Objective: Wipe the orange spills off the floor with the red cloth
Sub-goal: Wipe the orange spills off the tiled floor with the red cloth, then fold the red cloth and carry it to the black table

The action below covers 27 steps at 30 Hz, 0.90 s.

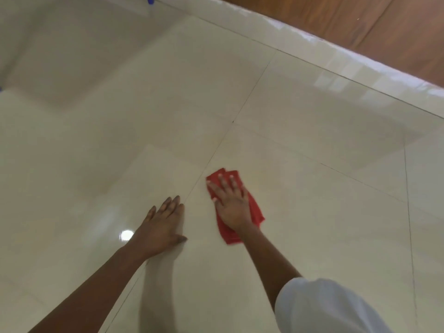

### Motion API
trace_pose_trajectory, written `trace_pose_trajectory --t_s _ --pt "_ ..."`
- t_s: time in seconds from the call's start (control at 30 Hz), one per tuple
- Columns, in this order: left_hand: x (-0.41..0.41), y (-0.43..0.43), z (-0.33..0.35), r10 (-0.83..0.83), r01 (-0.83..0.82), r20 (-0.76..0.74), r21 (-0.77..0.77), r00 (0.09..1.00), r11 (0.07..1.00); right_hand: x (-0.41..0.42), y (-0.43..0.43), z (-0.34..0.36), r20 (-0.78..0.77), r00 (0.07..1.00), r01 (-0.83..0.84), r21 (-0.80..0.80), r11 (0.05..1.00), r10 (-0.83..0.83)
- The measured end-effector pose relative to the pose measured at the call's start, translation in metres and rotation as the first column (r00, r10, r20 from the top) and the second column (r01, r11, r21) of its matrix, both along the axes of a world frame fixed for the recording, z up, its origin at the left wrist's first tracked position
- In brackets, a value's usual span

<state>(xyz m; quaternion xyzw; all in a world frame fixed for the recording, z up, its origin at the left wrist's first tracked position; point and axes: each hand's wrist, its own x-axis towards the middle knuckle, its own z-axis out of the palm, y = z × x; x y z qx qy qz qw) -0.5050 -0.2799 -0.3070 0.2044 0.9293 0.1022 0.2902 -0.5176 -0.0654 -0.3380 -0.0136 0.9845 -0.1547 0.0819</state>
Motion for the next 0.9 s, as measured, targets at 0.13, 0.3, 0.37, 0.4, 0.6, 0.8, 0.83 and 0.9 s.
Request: trace_pose_trajectory --t_s 0.13,0.3,0.37,0.4,0.6,0.8,0.83,0.9 --pt "0.002 0.008 0.012 0.416 -0.429 0.119 0.372 0.902 0.823 0.018 -0.044 0.009 0.002 1.0 0.016 -0.376 0.926 -0.017" --pt "0.002 0.017 0.031 0.538 -0.858 0.675 0.456 0.506 0.234 0.013 -0.064 0.044 0.264 0.938 0.34 -0.835 0.432 -0.226" --pt "0.0 0.013 0.04 0.346 -0.904 0.837 0.413 0.425 0.111 0.014 -0.08 0.057 0.338 0.922 0.38 -0.885 0.269 -0.19" --pt "-0.001 0.011 0.043 0.276 -0.92 0.879 0.389 0.389 0.055 0.015 -0.087 0.063 0.363 0.917 0.394 -0.888 0.236 -0.163" --pt "-0.003 -0.03 0.088 0.114 -0.948 0.971 0.233 0.213 -0.215 0.01 -0.109 0.131 0.477 0.879 0.475 -0.876 0.084 0.002" --pt "0.003 -0.083 0.188 0.038 -0.927 0.975 0.221 0.22 -0.302 -0.005 -0.12 0.245 0.458 0.887 0.448 -0.828 0.337 -0.054" --pt "0.004 -0.087 0.211 0.044 -0.923 0.975 0.222 0.219 -0.315 -0.007 -0.123 0.264 0.463 0.884 0.45 -0.805 0.387 -0.065" --pt "0.004 -0.098 0.264 0.047 -0.916 0.973 0.227 0.224 -0.33 -0.009 -0.13 0.312 0.52 0.85 0.499 -0.742 0.447 -0.087"
